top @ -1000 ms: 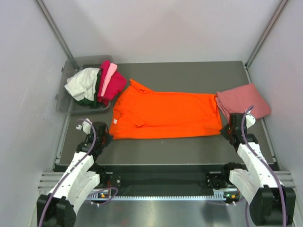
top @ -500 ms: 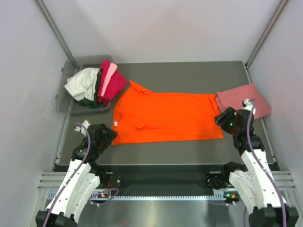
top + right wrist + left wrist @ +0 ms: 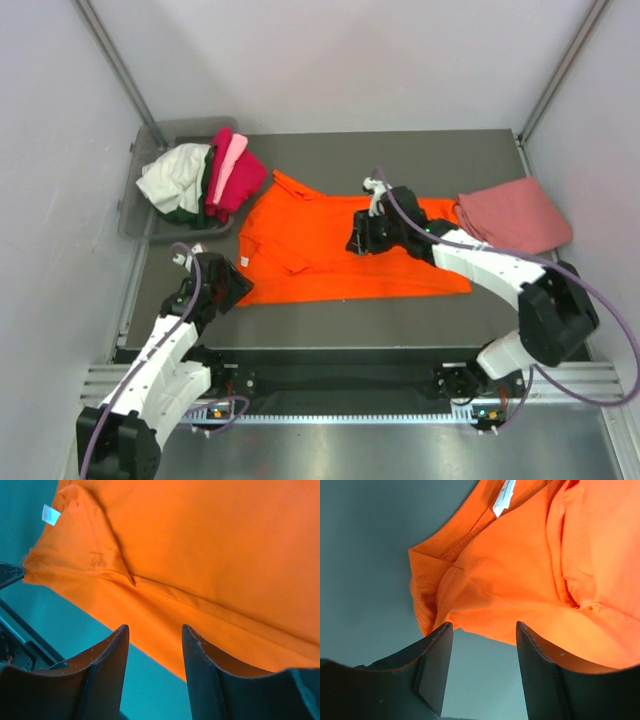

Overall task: Fold and stack the t-shirts
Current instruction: Fold the tshirt

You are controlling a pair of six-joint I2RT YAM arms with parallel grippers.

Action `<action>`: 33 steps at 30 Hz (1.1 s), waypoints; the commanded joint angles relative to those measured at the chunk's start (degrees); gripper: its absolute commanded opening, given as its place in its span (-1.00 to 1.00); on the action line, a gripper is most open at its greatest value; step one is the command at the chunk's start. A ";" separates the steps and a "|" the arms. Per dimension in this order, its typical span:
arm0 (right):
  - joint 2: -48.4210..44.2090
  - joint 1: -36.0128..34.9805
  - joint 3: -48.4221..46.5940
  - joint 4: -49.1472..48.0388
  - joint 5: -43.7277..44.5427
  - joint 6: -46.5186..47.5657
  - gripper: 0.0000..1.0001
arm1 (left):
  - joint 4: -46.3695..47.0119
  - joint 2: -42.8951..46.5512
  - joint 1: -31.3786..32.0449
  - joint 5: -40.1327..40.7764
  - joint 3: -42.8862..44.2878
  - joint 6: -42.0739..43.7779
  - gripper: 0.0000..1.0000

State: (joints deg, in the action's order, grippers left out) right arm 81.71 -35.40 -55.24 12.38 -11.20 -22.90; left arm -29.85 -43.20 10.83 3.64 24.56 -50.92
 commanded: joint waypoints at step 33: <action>34.91 -24.01 -32.29 2.03 15.33 25.88 -0.06 | -0.30 -17.80 -0.37 5.50 3.22 0.29 -0.21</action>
State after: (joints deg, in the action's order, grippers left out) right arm 115.09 -58.48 -83.92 16.62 2.68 0.01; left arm -26.59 -60.31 10.83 5.21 26.24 -50.04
